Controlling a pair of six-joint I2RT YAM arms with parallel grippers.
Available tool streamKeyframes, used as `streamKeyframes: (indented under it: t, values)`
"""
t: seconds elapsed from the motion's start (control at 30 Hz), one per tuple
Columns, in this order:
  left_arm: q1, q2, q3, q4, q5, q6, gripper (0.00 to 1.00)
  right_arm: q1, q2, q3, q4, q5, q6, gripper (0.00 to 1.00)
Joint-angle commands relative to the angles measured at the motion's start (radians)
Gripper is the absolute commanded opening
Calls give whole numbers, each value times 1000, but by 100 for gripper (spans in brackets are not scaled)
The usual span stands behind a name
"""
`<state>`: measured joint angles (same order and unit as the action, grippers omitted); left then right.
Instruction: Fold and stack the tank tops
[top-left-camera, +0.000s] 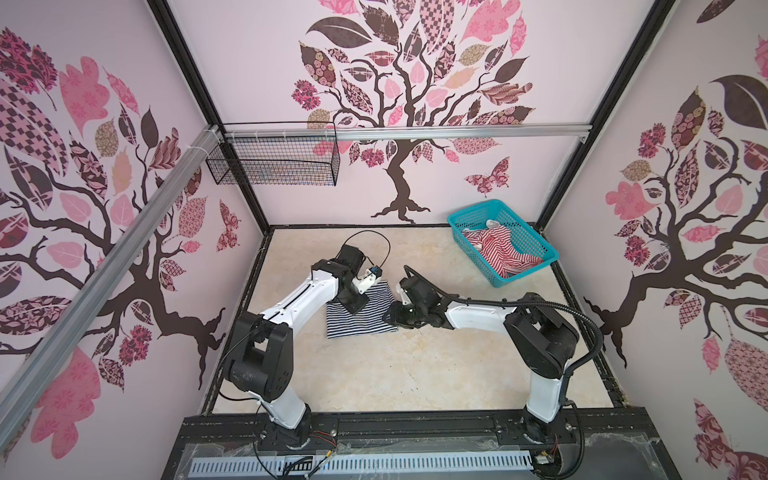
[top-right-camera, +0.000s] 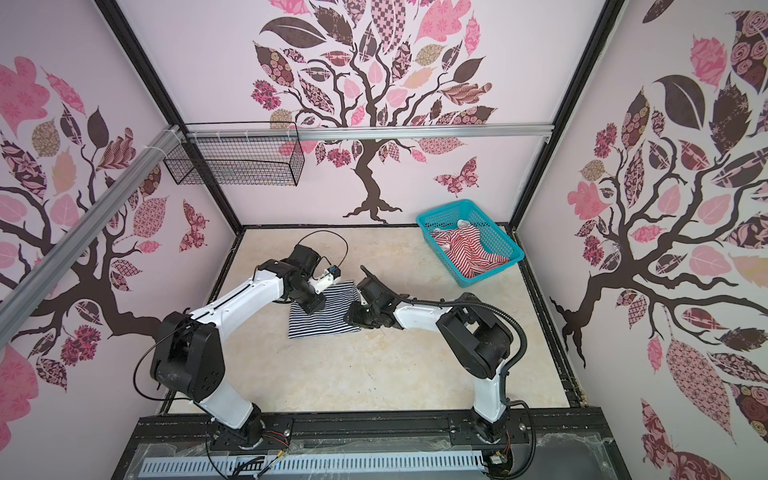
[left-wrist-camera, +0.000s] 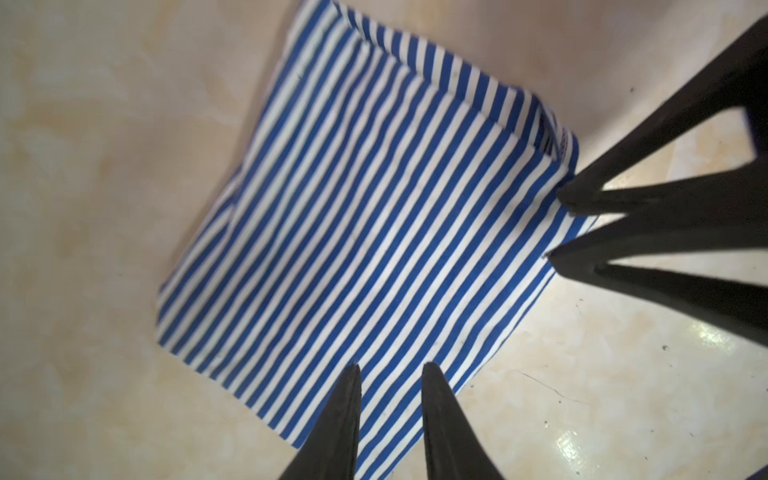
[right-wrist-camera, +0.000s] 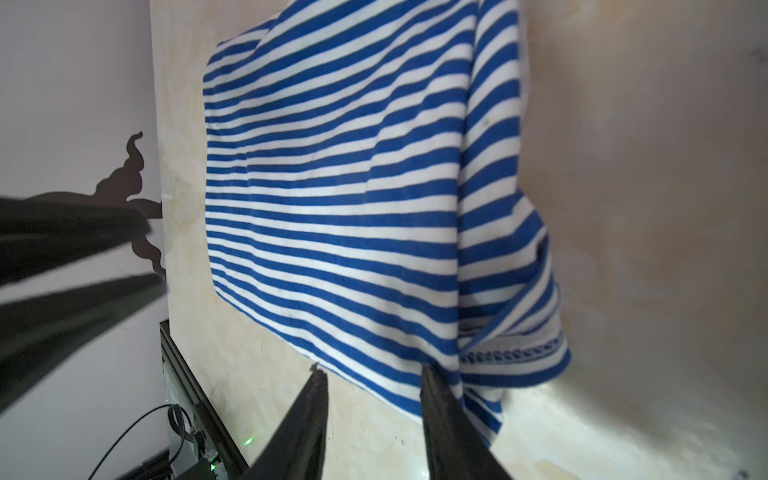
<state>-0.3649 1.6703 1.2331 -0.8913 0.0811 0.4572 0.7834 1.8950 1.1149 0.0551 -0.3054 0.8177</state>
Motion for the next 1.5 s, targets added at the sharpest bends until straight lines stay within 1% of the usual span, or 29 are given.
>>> streamKeyframes:
  t: [0.0,0.1,0.2,0.27,0.37,0.47,0.63,0.73,0.87,0.93,1.0,1.1,1.17,1.23,1.33,1.4,1.47]
  values:
    - [11,29,-70,-53,33,10,29,5,54,41,1,17,12,38]
    - [11,39,-109,-47,11,32,29,10,87,56,1,17,18,36]
    - [16,66,-140,-3,-65,43,29,10,138,92,-7,12,23,34]
    - [40,95,-142,23,-101,44,29,11,180,129,-9,-3,27,33]
    - [120,157,-103,35,-118,25,29,14,256,214,-16,-28,38,33]
    - [212,214,-56,40,-130,40,29,18,344,351,-61,-38,34,35]
    - [343,313,53,54,-170,79,29,33,481,572,-47,-120,69,40]
    - [401,380,143,34,-179,97,29,38,506,651,6,-148,82,46]
    - [458,448,232,25,-206,108,29,36,484,695,41,-141,64,50]
    - [476,467,264,8,-195,108,28,34,460,687,47,-140,53,50]
    - [484,455,271,-1,-177,102,28,34,405,614,97,-130,49,51]
    - [483,377,250,-8,-101,88,28,33,302,474,154,-111,51,52]
    - [472,316,243,-13,-45,70,28,33,207,345,190,-82,52,52]
    - [445,274,244,-9,-32,57,29,32,121,228,219,-56,51,52]
    - [378,249,254,10,-27,54,29,27,-4,96,183,6,33,52]
    - [331,262,272,29,-30,41,29,20,-85,50,108,70,3,53]
    - [290,302,319,30,-20,29,29,9,-160,42,-15,137,-38,54]
